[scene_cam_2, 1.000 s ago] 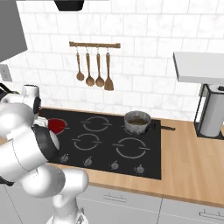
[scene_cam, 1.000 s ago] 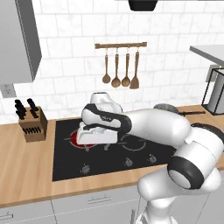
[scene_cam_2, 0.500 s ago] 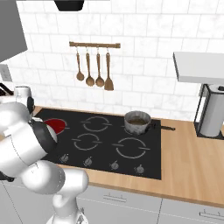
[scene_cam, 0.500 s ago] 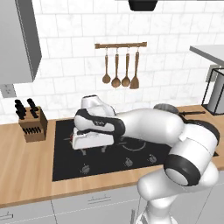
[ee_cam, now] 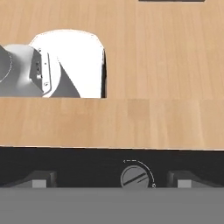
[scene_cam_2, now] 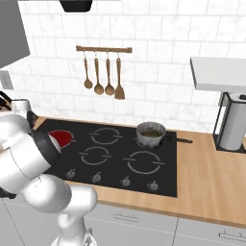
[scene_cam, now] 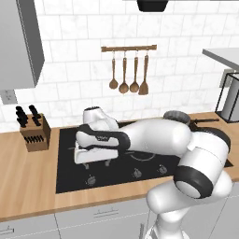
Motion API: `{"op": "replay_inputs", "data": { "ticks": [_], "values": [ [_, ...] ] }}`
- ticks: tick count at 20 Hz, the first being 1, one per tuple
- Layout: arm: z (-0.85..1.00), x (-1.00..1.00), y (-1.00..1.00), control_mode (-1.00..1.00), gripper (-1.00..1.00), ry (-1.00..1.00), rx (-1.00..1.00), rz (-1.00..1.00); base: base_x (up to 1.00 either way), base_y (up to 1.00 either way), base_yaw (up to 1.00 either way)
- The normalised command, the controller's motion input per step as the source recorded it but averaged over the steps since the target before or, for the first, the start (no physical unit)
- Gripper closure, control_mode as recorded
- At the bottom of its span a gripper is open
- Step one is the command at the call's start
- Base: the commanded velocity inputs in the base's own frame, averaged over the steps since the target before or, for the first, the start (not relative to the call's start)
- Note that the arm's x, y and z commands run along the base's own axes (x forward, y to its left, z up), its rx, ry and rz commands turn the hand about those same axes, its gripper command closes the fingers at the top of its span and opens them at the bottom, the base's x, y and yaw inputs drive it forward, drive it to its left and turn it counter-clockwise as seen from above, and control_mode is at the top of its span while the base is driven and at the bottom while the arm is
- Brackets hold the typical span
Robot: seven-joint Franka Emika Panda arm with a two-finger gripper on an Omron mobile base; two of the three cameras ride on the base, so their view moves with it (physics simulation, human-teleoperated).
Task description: Turn off the front left burner of the stove.
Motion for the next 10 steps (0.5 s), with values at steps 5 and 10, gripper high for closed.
{"op": "replay_inputs", "data": {
  "ticks": [5, 10],
  "values": [
    [-0.04, 0.00, 0.09, -1.00, -1.00, -0.09, 0.00, 0.00, 0.00, 0.00, 0.00],
    [-0.11, 0.00, 0.00, -1.00, -1.00, -0.12, 0.00, 0.00, 0.00, 0.00, 0.00]
  ]
}}
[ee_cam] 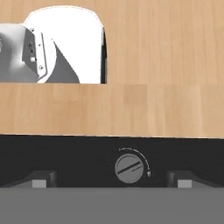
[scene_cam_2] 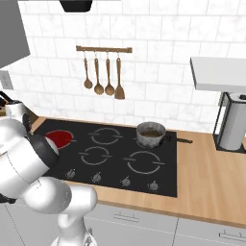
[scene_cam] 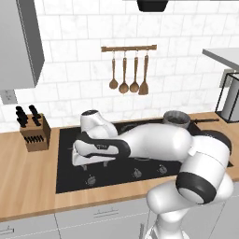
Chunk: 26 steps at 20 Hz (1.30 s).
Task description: Turn off the front left burner of the stove.
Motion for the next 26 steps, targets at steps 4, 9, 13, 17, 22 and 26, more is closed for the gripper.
{"op": "replay_inputs", "data": {
  "ticks": [4, 9, 13, 17, 22, 26],
  "values": [
    [-0.11, 0.00, 0.00, -1.00, -1.00, 0.00, 0.00, 0.00, 0.00, 0.00, 0.00],
    [-0.17, 0.04, 0.04, -1.00, -1.00, 0.00, 0.00, 0.00, 0.00, 0.00, 0.00],
    [-0.20, 0.08, 0.15, -1.00, -1.00, 0.00, 0.00, 0.00, 0.00, 0.00, 0.00],
    [-0.19, 0.09, 0.19, -1.00, -1.00, 0.00, 0.00, 0.00, 0.00, 0.00, 0.00],
    [-0.11, 0.03, 0.07, -1.00, -1.00, 0.00, 0.00, 0.00, 0.00, 0.00, 0.00],
    [-0.08, 0.00, 0.00, -1.00, -1.00, 0.00, 0.00, 0.00, 0.00, 0.00, 0.00]
  ]
}}
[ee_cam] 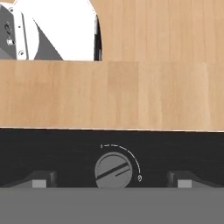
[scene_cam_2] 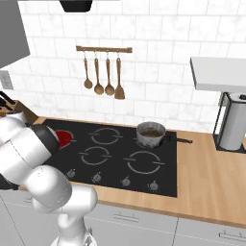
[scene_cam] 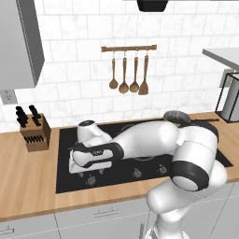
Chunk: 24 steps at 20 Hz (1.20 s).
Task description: Turn off the front left burner of the stove.
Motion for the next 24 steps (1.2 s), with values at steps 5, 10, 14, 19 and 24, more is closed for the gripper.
{"op": "replay_inputs", "data": {
  "ticks": [5, 10, 14, 19, 24],
  "values": [
    [-0.12, 0.00, 0.00, -1.00, -1.00, 0.00, 0.00, 0.00, 0.00, 0.00, 0.00],
    [-0.20, 0.00, 0.00, -1.00, -1.00, 0.00, 0.00, 0.00, 0.00, 0.00, 0.00],
    [-0.19, 0.00, 0.00, -1.00, -1.00, 0.00, 0.00, 0.00, 0.00, 0.00, 0.00],
    [-0.19, 0.00, 0.00, -1.00, -1.00, 0.00, 0.00, 0.00, 0.00, 0.00, 0.00],
    [-0.18, 0.01, 0.01, -1.00, -1.00, 0.00, 0.00, 0.00, 0.00, 0.00, 0.00]
  ]
}}
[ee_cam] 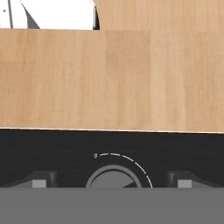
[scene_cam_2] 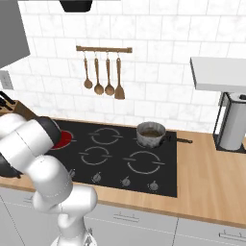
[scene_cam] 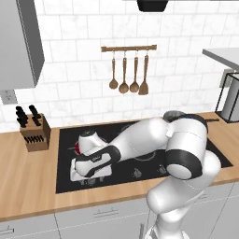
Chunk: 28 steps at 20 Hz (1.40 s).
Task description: Turn off the front left burner of the stove.
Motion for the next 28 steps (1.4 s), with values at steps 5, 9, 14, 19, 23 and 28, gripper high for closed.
{"op": "replay_inputs", "data": {
  "ticks": [5, 9, 14, 19, 23, 28],
  "values": [
    [-0.17, 0.04, 0.03, -1.00, -1.00, 0.00, 0.00, 0.00, 0.00, 0.00, 0.00],
    [-0.16, 0.09, 0.04, -1.00, -1.00, 0.00, 0.00, 0.00, 0.00, 0.00, 0.00],
    [-0.15, 0.09, 0.01, -1.00, -1.00, 0.00, 0.00, 0.00, 0.00, 0.00, 0.00],
    [-0.10, 0.11, 0.00, -1.00, -1.00, 0.00, 0.00, 0.00, 0.00, 0.00, 0.00],
    [-0.12, 0.06, 0.00, -1.00, -1.00, 0.00, 0.00, 0.00, 0.00, 0.00, 0.00],
    [-0.14, 0.00, 0.00, -1.00, 1.00, 0.00, 0.00, 0.00, 0.00, 0.00, 0.00]
  ]
}}
